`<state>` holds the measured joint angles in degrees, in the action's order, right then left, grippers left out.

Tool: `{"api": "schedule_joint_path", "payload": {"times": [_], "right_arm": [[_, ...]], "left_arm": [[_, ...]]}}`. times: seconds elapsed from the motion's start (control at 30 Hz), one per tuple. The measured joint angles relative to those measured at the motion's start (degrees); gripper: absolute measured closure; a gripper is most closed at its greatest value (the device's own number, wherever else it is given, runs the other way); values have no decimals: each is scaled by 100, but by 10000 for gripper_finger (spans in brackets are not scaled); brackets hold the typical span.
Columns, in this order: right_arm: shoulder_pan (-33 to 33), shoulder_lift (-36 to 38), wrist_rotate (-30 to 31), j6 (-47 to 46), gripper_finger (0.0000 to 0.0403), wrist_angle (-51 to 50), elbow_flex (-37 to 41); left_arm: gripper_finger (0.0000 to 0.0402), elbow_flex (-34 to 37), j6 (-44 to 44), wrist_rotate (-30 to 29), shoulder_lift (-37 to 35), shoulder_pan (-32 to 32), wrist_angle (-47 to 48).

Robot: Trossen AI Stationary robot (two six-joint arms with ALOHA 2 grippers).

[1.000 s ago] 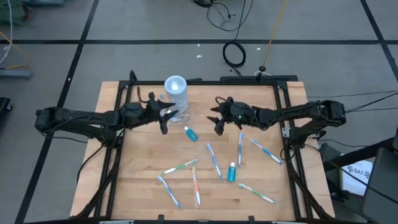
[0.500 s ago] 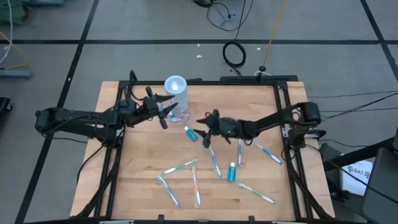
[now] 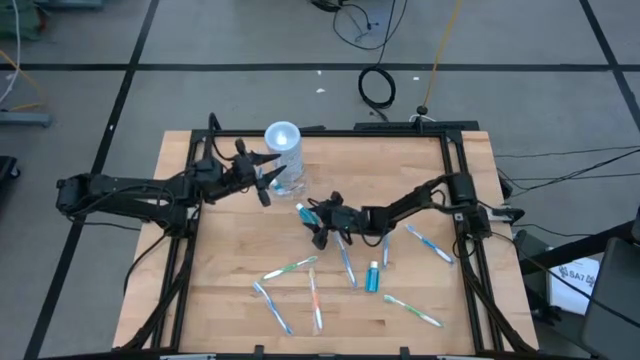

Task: Pick & Place toothbrushing station
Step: Put the top blue mouthwash into the transparent organizer

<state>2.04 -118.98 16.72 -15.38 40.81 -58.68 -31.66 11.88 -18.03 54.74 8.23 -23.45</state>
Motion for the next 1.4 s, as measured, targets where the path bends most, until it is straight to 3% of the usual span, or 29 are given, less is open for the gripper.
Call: {"api": "schedule_joint_path", "payload": {"times": [0.13,0.37,0.73,0.87,1.07,1.27,1.4], "right_arm": [[2,-277,-25,-371,148,-47,2],[11,-376,-9,-165,152,-281,-11],[2,-374,8,274,242,-480,-9],[2,-333,-45,599,251,-264,2],[35,19,-45,1622,233,-353,23],[33,417,10,3265,243,-120,13],[72,551,554,4237,241,157,13]], "left_arm": [[243,0,-207,2,0,-11,191],[243,0,-720,5,0,-15,371],[243,0,-1264,16,0,-15,689],[243,0,-1456,17,0,-15,928],[243,0,-1778,63,0,-124,1272],[243,0,-1898,983,0,-360,1343],[243,0,-2603,1213,0,-547,1359]]}}
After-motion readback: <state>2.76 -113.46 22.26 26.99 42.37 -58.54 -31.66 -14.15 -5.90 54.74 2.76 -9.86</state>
